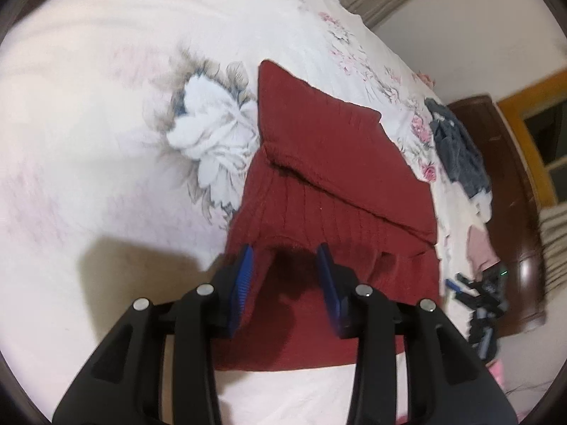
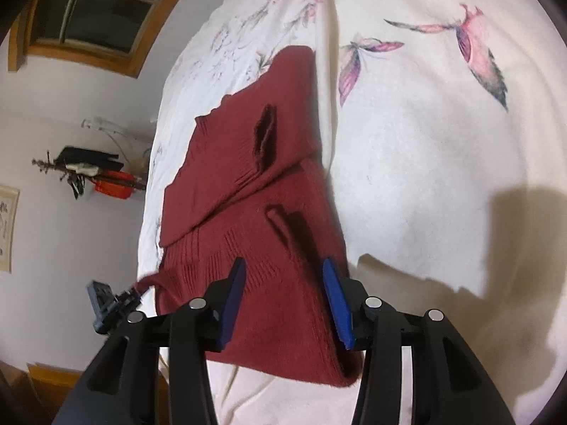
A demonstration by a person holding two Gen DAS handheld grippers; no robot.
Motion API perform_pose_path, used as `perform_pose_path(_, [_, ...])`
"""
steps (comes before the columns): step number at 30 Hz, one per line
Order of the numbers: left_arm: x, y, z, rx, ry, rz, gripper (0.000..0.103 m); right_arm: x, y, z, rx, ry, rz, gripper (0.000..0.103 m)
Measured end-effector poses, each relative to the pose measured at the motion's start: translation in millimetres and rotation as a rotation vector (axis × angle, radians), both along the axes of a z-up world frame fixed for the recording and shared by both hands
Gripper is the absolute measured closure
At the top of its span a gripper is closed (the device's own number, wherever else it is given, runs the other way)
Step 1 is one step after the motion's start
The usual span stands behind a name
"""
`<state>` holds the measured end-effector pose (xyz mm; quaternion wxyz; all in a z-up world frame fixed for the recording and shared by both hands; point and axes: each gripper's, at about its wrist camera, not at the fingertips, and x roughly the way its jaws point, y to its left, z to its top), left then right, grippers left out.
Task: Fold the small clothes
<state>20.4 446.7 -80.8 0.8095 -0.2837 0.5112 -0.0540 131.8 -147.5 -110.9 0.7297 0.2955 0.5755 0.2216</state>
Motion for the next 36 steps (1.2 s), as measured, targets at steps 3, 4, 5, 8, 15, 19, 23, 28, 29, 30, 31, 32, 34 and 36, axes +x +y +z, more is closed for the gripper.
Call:
perform_pose_path(3, [8.8,-18.5,6.2,0.098,-0.023,-0.061,0.056,-3.2,9.1,5.4,-0.034,-0.028,0.038,0.055])
perform_pose_path(4, [12.6,-26.3,7.3,0.133,-0.031,-0.088,0.052,-4.1,13.2,6.3,-0.043,-0.037,0.053,0.054])
perform_pose_path(5, [16.0,-33.2,7.7,0.166,-0.036,-0.112,0.050,-4.9,16.8,6.9,-0.050,-0.043,0.064,0.053])
perform_pose_path(8, [26.9,-46.8,4.5,0.253,-0.035,-0.162,0.048,-6.9,28.7,7.6,-0.078,-0.062,0.104,0.052])
perform_pose_path(15, [49.5,-54.5,-6.9,0.371,-0.018,-0.211,0.047,-11.6,50.0,13.4,-0.148,-0.112,0.193,0.047])
perform_pose_path(19, [59.2,-59.8,-14.8,0.373,-0.003,-0.237,0.048,-9.5,54.9,10.7,-0.156,-0.117,0.208,0.047])
perform_pose_path(23, [63.4,-65.6,-20.4,0.367,0.001,-0.252,0.049,-7.9,54.7,7.7,-0.157,-0.114,0.211,0.047])
perform_pose_path(28, [68.2,-66.2,-31.2,0.351,0.035,-0.259,0.048,-5.2,56.3,10.2,-0.191,-0.130,0.227,0.047])
perform_pose_path(29, [69.2,-66.2,-33.1,0.349,0.040,-0.261,0.048,-4.8,57.2,12.0,-0.200,-0.138,0.234,0.046])
perform_pose_path(30, [69.4,-66.8,-34.1,0.348,0.041,-0.261,0.048,-4.8,58.0,13.6,-0.212,-0.146,0.241,0.046])
perform_pose_path(31, [69.7,-67.2,-35.5,0.343,0.044,-0.264,0.048,-4.8,59.5,15.7,-0.231,-0.158,0.254,0.045])
perform_pose_path(32, [70.0,-67.8,-36.4,0.339,0.046,-0.266,0.048,-5.3,61.0,17.3,-0.246,-0.166,0.266,0.043])
perform_pose_path(34, [69.8,-69.7,-38.7,0.332,0.050,-0.271,0.057,-6.8,67.2,20.6,-0.295,-0.193,0.307,0.040])
perform_pose_path(36, [67.5,-72.6,-38.6,0.319,0.039,-0.282,0.078,-8.8,74.3,22.6,-0.347,-0.219,0.349,0.037])
